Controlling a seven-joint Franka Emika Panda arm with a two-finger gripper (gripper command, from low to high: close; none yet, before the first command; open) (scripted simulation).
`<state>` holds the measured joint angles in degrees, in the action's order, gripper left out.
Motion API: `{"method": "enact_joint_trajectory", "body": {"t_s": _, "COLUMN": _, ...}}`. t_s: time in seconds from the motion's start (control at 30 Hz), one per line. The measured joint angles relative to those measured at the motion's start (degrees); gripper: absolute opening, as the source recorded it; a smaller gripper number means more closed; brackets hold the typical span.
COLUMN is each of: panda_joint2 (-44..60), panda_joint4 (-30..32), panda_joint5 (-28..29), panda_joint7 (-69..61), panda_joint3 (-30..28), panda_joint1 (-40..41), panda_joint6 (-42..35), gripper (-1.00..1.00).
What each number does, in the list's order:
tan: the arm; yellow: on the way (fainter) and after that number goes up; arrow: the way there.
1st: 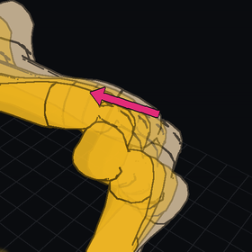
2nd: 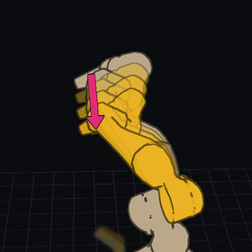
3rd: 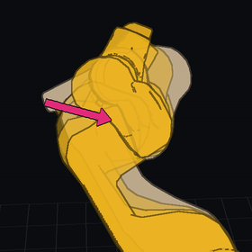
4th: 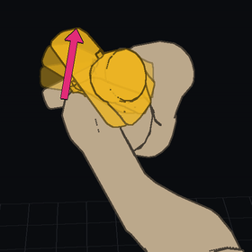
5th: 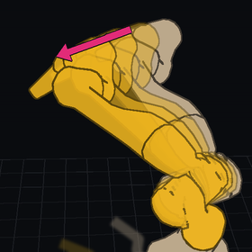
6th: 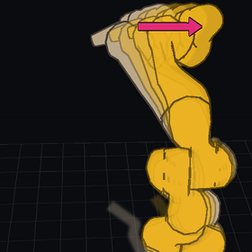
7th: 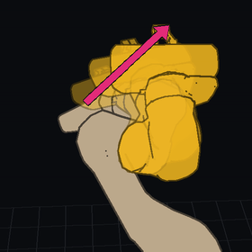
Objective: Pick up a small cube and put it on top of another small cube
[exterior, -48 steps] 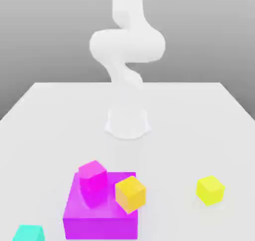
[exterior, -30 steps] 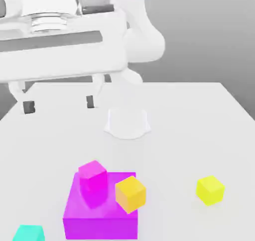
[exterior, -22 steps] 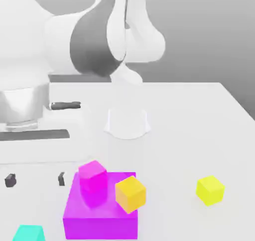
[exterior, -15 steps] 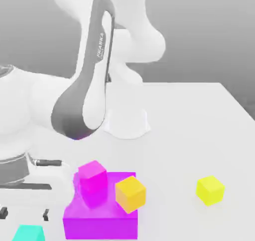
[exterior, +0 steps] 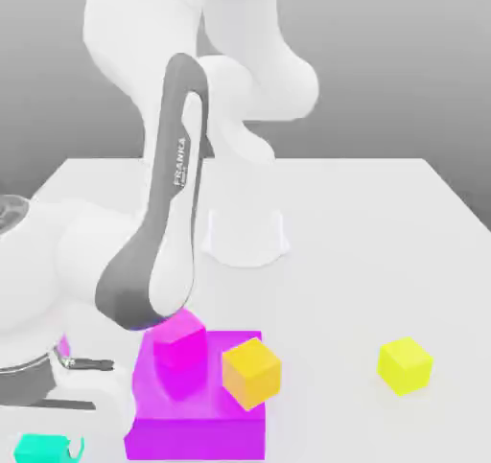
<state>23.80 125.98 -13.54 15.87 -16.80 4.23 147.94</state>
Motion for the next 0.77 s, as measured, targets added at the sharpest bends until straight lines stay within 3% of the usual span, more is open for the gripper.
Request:
{"method": "enact_joint_trajectory", "body": {"t_s": 0.5, "panda_joint2": -29.2, "panda_joint4": 17.9, "panda_joint5": 13.7, "panda_joint7": -1.4, "panda_joint3": 7.5, "panda_joint1": -13.2, "panda_joint6": -9.8, "gripper": -1.00}}
{"method": "enact_joint_trajectory", "body": {"t_s": 0.67, "panda_joint2": -24.4, "panda_joint4": 21.2, "panda_joint5": 13.4, "panda_joint7": -2.6, "panda_joint3": 7.8, "panda_joint1": -14.2, "panda_joint6": -1.3, "gripper": -1.00}}
{"method": "enact_joint_trajectory", "body": {"t_s": 0.7, "panda_joint2": -23.4, "panda_joint4": 21.5, "panda_joint5": 13.2, "panda_joint7": -2.8, "panda_joint3": 8.0, "panda_joint1": -14.1, "panda_joint6": -0.1, "gripper": 1.00}}
{"method": "enact_joint_trajectory", "body": {"t_s": 0.77, "panda_joint2": -23.4, "panda_joint4": 21.5, "panda_joint5": 13.2, "panda_joint7": -2.8, "panda_joint3": 8.0, "panda_joint1": -14.1, "panda_joint6": -0.2, "gripper": 1.00}}
